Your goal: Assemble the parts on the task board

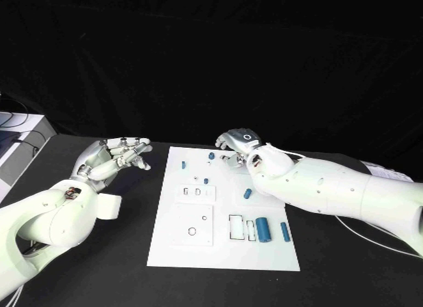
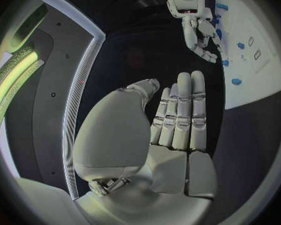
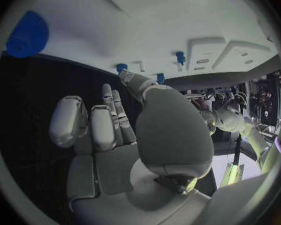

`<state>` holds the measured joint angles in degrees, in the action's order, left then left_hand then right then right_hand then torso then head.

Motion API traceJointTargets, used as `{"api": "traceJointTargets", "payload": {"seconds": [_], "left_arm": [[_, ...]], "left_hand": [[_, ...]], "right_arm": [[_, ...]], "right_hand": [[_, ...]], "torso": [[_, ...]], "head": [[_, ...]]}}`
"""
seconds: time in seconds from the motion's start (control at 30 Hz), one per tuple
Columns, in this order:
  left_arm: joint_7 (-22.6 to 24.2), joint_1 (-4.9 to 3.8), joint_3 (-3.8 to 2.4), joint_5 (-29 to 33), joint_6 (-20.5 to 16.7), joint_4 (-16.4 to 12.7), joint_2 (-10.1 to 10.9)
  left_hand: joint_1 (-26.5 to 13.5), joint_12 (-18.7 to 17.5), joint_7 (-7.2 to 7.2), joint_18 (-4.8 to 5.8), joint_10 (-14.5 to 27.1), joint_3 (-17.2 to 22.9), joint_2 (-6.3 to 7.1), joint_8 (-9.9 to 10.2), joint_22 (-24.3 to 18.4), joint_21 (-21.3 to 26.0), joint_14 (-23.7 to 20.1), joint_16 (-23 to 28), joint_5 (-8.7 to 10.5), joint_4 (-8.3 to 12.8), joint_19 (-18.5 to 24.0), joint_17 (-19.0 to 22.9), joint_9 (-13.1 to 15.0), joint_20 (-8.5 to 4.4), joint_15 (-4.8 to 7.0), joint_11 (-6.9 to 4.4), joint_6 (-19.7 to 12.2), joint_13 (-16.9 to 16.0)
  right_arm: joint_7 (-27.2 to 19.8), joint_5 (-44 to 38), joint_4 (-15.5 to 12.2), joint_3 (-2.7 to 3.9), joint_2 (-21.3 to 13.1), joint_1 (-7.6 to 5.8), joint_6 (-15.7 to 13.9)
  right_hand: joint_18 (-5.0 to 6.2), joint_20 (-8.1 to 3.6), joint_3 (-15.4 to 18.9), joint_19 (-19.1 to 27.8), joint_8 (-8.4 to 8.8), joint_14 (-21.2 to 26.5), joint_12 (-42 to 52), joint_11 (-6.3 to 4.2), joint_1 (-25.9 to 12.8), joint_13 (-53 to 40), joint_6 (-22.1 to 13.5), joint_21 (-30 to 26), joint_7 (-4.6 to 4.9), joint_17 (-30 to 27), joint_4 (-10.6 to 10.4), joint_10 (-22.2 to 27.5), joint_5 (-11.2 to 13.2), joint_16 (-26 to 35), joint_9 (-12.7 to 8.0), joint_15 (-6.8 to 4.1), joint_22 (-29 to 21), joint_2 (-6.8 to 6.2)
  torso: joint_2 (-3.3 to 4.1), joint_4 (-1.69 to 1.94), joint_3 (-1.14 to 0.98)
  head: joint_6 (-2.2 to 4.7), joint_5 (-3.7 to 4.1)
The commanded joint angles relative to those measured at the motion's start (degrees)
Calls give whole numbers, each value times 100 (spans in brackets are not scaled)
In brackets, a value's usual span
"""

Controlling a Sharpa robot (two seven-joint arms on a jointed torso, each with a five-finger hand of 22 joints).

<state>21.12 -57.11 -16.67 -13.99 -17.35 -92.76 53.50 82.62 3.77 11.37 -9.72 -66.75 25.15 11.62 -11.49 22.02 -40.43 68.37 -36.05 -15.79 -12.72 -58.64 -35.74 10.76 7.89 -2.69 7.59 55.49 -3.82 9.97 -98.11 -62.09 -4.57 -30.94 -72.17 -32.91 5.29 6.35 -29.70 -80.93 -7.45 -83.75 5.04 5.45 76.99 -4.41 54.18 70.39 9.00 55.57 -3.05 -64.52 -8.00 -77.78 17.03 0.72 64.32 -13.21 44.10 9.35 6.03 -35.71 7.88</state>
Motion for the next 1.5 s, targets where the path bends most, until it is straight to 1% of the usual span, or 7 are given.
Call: {"api": "traceJointTargets", "payload": {"seconds": [0.03, 0.13, 0.27, 0.37, 0.6, 0.77, 1.5], "left_arm": [[108, -2, -5, -17, 284, 16, 2], [182, -2, -5, -32, 454, 35, 12], [216, -1, -5, 100, 620, 66, 20], [235, 0, -5, 227, 686, 86, 26], [265, 10, -4, 216, 730, 115, 28], [265, 22, -4, 191, 731, 133, 22], [208, 35, -4, 69, 719, 168, 7]], "left_hand": [[-45, -22, 21, -57, 49, 10, 51, 26, 18, -37, -36, -40, 29, 23, 71, -10, 9, 8, -12, -14, -15, 1], [-50, -23, 13, -57, 65, 7, 69, 38, 29, -51, -50, -44, 28, 32, 92, -13, 7, 12, -15, -14, -33, 2], [-51, -25, 9, -58, 80, 6, 78, 49, 36, -62, -59, -47, 26, 39, 106, -15, 5, 14, -16, -15, -49, 3], [-51, -25, 9, -58, 80, 6, 78, 49, 36, -62, -59, -47, 26, 39, 106, -15, 5, 14, -16, -15, -49, 3], [-59, -22, 0, -58, 88, 1, 90, 60, 46, -75, -64, -54, 26, 43, 121, -19, 3, 18, -16, -18, -67, 1], [-57, -19, -7, -59, 87, 5, 85, 62, 49, -80, -65, -57, 25, 46, 126, -20, 3, 18, -15, -22, -70, 0], [-56, -16, -14, -62, 85, 13, 73, 63, 58, -94, -68, -63, 23, 50, 136, -24, 5, 18, -10, -27, -70, -2]], "right_arm": [[-54, 956, -336, 52, -321, -57, -343], [51, 1612, -633, 91, -676, -110, -206], [188, 2341, -893, 117, -1098, -183, 192], [262, 2682, -958, 125, -1299, -211, 513], [437, 2911, -902, 131, -1501, -233, 1135], [542, 2834, -806, 132, -1483, -234, 1329], [570, 2806, -158, 128, -994, -194, 1215]], "right_hand": [[-21, -60, -140, -39, -26, -36, 118, -48, 30, -67, 68, 58, 4, 73, -38, -373, -35, -60, 17, -61, 88, -66], [-58, -164, 53, -120, -44, -103, 856, -226, -9, -543, 103, 226, -51, 357, -16, -1325, -278, -198, 37, -196, 310, -235], [-156, -188, 812, -284, -193, -242, 7025, -209, 2, -6870, -170, 567, -33, 1154, -239, -1491, -408, -562, 131, -184, 804, -94], [-261, -139, 1069, -476, -255, -405, 8091, -142, -9, -8069, -260, 1008, -3, 2131, -375, -2169, -471, -896, 146, -107, 1361, -80], [-426, -26, 1758, -735, -362, -553, 8496, -50, 109, -8559, -425, 1623, 73, 3076, -680, -2548, -500, -1154, 156, -18, 2138, 20], [-472, -7, 1876, -811, -385, -560, 8496, -38, 182, -8559, -450, 1778, 84, 3121, -764, -2548, -511, -1165, 156, -3, 2334, 62], [-491, 8, 1928, -844, -414, -575, 8496, -30, 283, -8559, -463, 1844, 92, 3200, -854, -2548, -556, -1181, 156, 9, 2419, 135]], "torso": [[4, -32, -12], [10, -71, -24], [24, -104, -53], [38, -125, -75], [58, -137, -111], [53, -126, -100], [39, -106, -77]], "head": [[32, 19], [48, 14], [93, 30], [110, 19], [136, 38], [108, 67], [53, 70]]}}
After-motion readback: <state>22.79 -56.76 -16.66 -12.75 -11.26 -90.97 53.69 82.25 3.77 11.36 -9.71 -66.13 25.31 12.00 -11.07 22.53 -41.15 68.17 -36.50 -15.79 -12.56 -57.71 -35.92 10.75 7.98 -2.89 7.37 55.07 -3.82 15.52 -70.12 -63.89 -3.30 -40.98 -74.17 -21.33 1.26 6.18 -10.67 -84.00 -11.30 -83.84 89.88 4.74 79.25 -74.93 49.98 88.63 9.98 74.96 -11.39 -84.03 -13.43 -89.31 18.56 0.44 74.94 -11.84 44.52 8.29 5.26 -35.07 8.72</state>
